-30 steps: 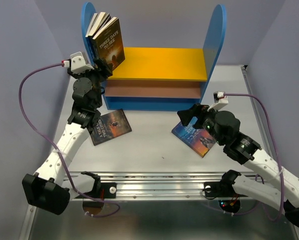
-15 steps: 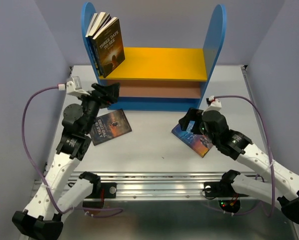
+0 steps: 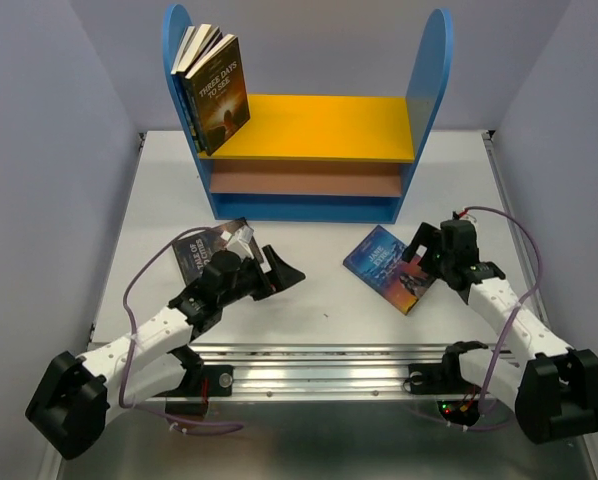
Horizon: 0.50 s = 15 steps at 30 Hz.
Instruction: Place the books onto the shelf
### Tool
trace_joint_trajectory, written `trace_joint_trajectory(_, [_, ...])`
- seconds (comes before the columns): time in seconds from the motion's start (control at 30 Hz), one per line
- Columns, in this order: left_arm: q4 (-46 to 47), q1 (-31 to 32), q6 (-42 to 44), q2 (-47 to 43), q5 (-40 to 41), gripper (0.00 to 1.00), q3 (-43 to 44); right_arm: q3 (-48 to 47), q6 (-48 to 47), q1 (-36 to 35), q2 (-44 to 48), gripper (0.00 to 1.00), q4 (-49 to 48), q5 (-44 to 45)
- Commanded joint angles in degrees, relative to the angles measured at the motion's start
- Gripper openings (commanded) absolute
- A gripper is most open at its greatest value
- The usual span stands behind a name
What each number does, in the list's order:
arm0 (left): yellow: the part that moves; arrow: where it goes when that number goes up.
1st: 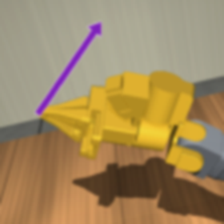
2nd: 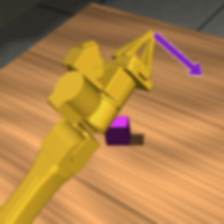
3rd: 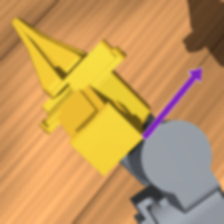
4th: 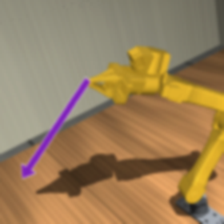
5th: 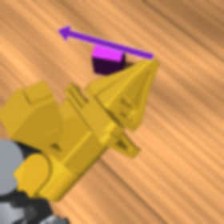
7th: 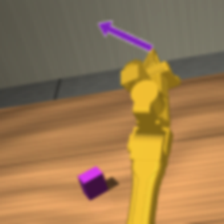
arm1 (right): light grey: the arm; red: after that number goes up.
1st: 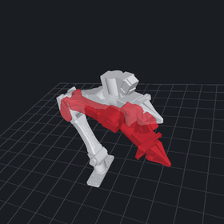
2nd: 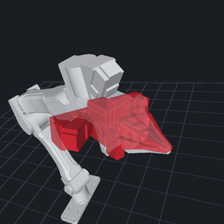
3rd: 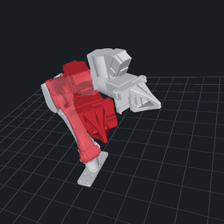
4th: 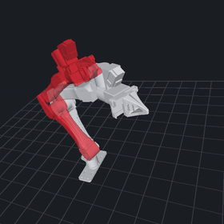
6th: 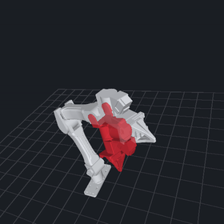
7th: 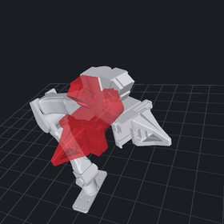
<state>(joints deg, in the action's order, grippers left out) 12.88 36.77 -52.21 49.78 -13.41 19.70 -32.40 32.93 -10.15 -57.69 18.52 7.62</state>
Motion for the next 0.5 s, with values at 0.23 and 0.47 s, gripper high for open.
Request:
trace_joint_trajectory(0.23, [19.63,7.61,-3.17,16.83,-3.46,0.99,4.28,2.17,-4.71,11.55,-7.25,1.0,-20.08,-11.49])
trace_joint_trajectory(0.47, [27.1,10.51,-4.48,27.03,-5.4,0.99,7.27,5.14,-1.99,11.56,-14.65,0.98,-25.72,-19.9])
